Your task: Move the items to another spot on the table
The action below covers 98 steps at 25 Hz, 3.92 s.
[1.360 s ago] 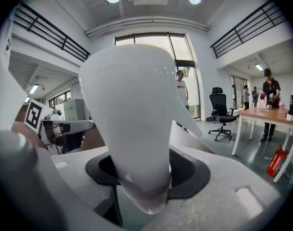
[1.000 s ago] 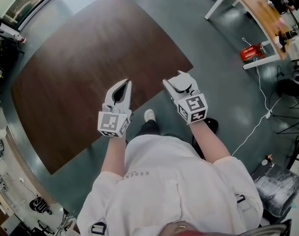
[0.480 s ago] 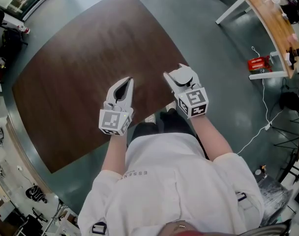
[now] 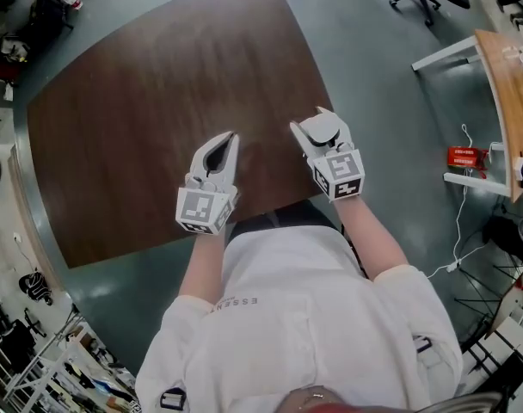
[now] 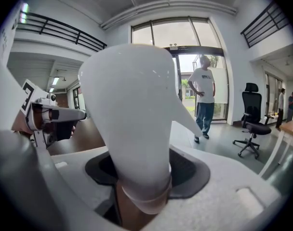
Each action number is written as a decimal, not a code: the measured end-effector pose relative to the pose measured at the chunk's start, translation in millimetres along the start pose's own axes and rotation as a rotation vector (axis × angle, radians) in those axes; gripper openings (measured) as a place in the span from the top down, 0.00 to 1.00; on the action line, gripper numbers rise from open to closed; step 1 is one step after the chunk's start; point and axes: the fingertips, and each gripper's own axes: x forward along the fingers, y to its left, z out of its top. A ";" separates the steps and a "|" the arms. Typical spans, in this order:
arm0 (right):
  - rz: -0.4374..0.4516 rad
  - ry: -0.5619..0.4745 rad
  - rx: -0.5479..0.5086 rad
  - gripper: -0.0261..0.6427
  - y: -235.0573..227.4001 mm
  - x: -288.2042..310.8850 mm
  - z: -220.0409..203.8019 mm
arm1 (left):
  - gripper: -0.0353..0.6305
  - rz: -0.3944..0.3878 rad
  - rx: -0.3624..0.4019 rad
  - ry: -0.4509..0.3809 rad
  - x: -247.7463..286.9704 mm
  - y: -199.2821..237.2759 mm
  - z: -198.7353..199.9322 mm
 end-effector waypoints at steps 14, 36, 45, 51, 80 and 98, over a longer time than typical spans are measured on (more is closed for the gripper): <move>0.129 0.029 0.006 0.59 -13.9 40.3 -21.2 | 0.93 0.077 -0.043 0.013 22.8 3.4 -21.5; -0.028 -0.040 0.110 0.50 -13.0 -24.5 -11.6 | 0.93 0.056 0.000 -0.041 -13.8 4.6 4.8; -0.164 -0.099 0.131 0.97 19.8 -67.9 7.9 | 0.93 -0.016 0.040 -0.079 -81.3 0.1 18.9; -0.118 -0.175 0.062 0.97 57.1 -98.0 24.7 | 0.93 0.014 0.037 -0.121 -114.3 -1.0 21.7; 0.200 -0.140 0.015 0.97 267.8 -229.2 -46.9 | 0.93 0.244 0.026 -0.120 -364.2 -91.6 -48.5; 0.162 -0.202 -0.055 0.97 443.6 -171.0 -8.0 | 0.93 0.201 0.087 -0.189 -493.8 27.7 -24.7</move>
